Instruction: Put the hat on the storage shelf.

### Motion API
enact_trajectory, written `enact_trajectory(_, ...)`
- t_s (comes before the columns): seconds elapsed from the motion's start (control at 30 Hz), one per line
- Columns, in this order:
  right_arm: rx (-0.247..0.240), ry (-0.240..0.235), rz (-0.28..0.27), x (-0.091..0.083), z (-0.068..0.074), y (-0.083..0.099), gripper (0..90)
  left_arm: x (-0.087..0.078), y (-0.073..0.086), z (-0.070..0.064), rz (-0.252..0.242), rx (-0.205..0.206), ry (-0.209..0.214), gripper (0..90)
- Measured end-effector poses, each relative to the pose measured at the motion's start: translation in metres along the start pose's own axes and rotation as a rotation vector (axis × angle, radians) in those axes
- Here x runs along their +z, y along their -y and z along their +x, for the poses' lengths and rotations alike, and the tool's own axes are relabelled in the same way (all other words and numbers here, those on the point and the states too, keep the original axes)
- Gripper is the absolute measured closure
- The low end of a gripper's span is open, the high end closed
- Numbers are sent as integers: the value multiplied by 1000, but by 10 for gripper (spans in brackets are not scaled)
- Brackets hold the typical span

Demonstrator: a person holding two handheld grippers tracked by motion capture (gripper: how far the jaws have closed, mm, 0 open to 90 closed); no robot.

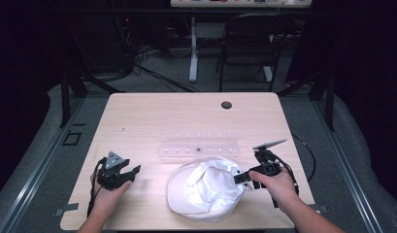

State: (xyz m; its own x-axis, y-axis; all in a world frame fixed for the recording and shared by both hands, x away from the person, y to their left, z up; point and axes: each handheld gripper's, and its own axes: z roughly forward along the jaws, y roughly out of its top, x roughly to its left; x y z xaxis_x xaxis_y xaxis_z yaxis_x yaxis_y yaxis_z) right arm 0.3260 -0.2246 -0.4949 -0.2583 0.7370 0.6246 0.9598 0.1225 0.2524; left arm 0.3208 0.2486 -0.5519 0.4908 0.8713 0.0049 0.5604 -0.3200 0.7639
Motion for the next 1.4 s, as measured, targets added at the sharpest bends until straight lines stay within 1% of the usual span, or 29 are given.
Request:
enact_trajectory(0.03, 4, -26, 10, -1, 0, -1, 675, 0, 0, 0, -1, 0, -1, 472)
enact_trajectory(0.07, -8, -33, 25, -2, 0, -2, 676, 0, 0, 0, 0, 2, -1, 472)
enact_trajectory(0.17, -13, -27, 33, -1, 3, -2, 726, 0, 0, 0, -1, -5, -3, 472)
enact_trajectory(0.2, -13, -27, 33, -1, 3, -2, 726, 0, 0, 0, -1, -6, -4, 472)
enact_trajectory(0.23, -14, -6, 45, -1, 5, -2, 776, 0, 0, 0, -1, -7, -4, 472)
enact_trajectory(0.27, -6, 4, 32, -1, 6, -2, 786, 0, 0, 0, 1, -7, -5, 472)
enact_trajectory(0.3, -28, 11, 55, -2, 5, -3, 793, 0, 0, 0, -1, -7, -5, 472)
enact_trajectory(0.5, -61, 81, 43, -5, 11, -5, 807, 1, 1, 0, 0, -8, -5, 472)
enact_trajectory(0.6, -61, 106, 31, -6, 14, -5, 809, 1, 1, 1, 0, -6, -5, 473)
enact_trajectory(0.67, -62, 108, 26, -6, 15, -6, 809, 1, 1, 1, 0, -8, -5, 473)
enact_trajectory(0.7, -73, 124, 40, -9, 16, -7, 810, 0, 1, 1, 2, -5, -5, 474)
enact_trajectory(0.73, -61, 125, 30, -9, 18, -7, 810, 0, 1, 1, 3, -3, -5, 474)
enact_trajectory(0.77, -79, 130, 52, -11, 18, -9, 811, 0, 1, 1, 4, -2, -5, 474)
enact_trajectory(0.8, -61, 127, 31, -11, 21, -9, 811, 1, 1, 1, 4, -2, -4, 474)
enact_trajectory(0.83, -54, 128, 23, -12, 22, -9, 811, 1, 1, 1, 4, -4, -4, 474)
enact_trajectory(0.87, -62, 126, 31, -14, 23, -10, 811, 1, 1, 1, 4, -4, -3, 474)
enact_trajectory(0.93, -58, 122, 35, -16, 24, -11, 811, 1, 1, 1, 2, -3, -2, 474)
enact_trajectory(0.97, -50, 91, 26, -18, 26, -12, 812, 1, 1, 0, -2, -7, -3, 473)
enact_trajectory(1.0, -44, 75, 22, -19, 27, -13, 811, 1, 1, 0, -3, -7, -1, 474)
enact_trajectory(1.03, -39, 60, 21, -20, 27, -13, 812, 1, 1, 0, -2, -6, -1, 473)
enact_trajectory(1.07, -39, 60, 21, -20, 27, -13, 812, 1, 1, 0, -2, -6, -1, 474)
enact_trajectory(1.1, -37, 8, 2, -21, 27, -13, 812, 1, 1, 0, -1, -6, -1, 474)
enact_trajectory(1.13, -37, 8, 2, -21, 27, -13, 812, 1, 1, 0, -1, -6, -1, 474)
enact_trajectory(1.17, -25, -24, -8, -21, 27, -13, 813, 1, 1, 0, -1, -6, -3, 474)
enact_trajectory(1.2, -25, -24, -8, -21, 27, -13, 813, 1, 1, 1, 2, -4, -3, 474)
enact_trajectory(1.23, -29, -59, 1, -22, 27, -14, 813, 1, 1, 0, -1, -5, -3, 474)
enact_trajectory(1.27, -29, -74, -1, -22, 27, -14, 814, 1, 1, 0, 0, -5, -3, 474)
enact_trajectory(1.37, -24, -99, -9, -23, 29, -14, 814, 2, 1, 0, 2, -6, -2, 475)
enact_trajectory(1.4, -24, -99, -9, -23, 29, -14, 814, 2, 1, 0, 2, -6, -2, 475)
